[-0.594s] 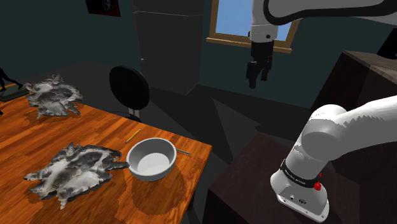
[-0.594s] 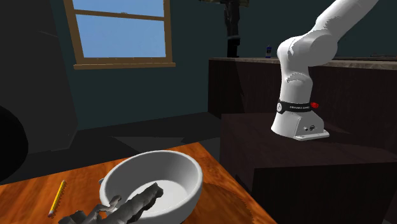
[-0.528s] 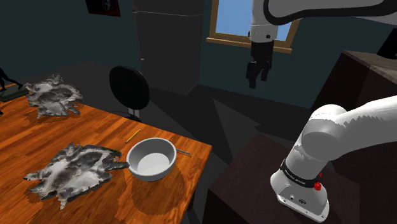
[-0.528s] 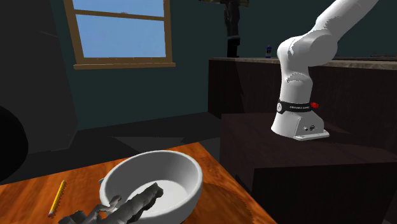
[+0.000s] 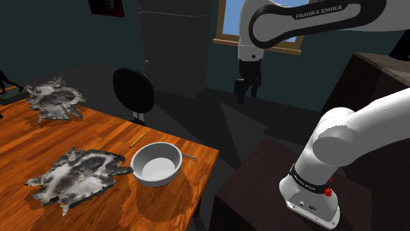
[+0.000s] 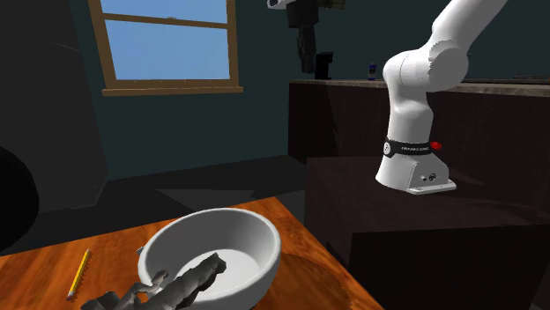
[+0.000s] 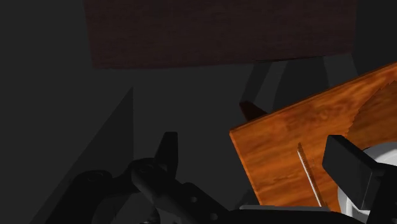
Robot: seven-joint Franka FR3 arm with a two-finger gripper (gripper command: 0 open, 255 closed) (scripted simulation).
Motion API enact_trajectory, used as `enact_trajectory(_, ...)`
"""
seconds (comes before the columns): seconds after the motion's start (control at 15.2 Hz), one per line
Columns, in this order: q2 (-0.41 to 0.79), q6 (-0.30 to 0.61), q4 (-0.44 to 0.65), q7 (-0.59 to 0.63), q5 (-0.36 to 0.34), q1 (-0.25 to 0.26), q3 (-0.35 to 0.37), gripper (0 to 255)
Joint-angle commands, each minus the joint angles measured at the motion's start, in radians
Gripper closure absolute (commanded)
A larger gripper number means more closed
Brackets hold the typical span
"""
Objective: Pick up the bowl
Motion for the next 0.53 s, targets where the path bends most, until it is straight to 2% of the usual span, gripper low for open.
enact_trajectory(0.0,0.050,0.071,-0.017,0.030,0.028,0.015,0.022,0)
enact_trajectory(0.46,0.267,0.295,-0.007,0.103,0.095,0.055,0.081,0)
